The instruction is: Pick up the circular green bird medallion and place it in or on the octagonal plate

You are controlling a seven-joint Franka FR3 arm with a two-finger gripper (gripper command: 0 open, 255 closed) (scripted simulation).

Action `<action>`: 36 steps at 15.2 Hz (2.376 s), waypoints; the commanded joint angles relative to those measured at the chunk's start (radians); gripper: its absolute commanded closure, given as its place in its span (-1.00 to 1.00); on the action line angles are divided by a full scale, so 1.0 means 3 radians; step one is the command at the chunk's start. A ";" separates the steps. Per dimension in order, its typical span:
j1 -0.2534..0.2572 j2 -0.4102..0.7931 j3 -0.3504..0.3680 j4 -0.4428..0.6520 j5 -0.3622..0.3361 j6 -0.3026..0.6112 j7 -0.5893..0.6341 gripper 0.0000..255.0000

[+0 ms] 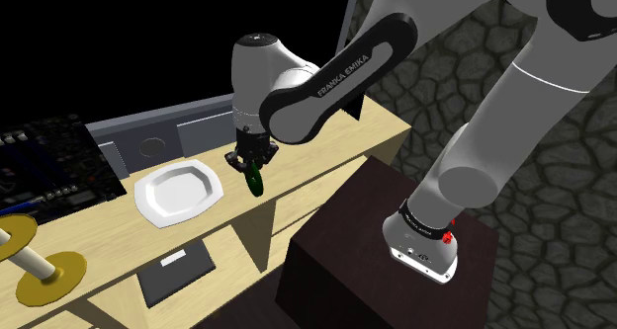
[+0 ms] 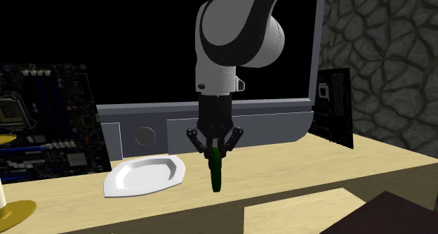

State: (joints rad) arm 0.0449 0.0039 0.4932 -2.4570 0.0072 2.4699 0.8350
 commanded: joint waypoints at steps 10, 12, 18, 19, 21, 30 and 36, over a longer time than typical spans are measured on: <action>0.0005 -0.0199 -0.0003 0.0062 0.0137 -0.0240 -0.0100 1.00; 0.0009 -0.0273 -0.0009 0.0093 0.0182 -0.0337 -0.0132 1.00; 0.0020 -0.0472 -0.0037 0.0202 0.0285 -0.0629 -0.0210 1.00; 0.0022 -0.0502 -0.0042 0.0223 0.0298 -0.0677 -0.0220 1.00; 0.0025 -0.0559 -0.0053 0.0267 0.0322 -0.0774 -0.0239 1.00; 0.0138 0.0460 0.0130 0.1488 -0.0286 -0.1096 0.0411 1.00; 0.0458 0.1266 0.0096 0.2575 -0.0702 -0.1490 0.0759 1.00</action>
State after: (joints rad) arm 0.1646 0.3461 0.5247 -1.7345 -0.1848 2.0402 1.0467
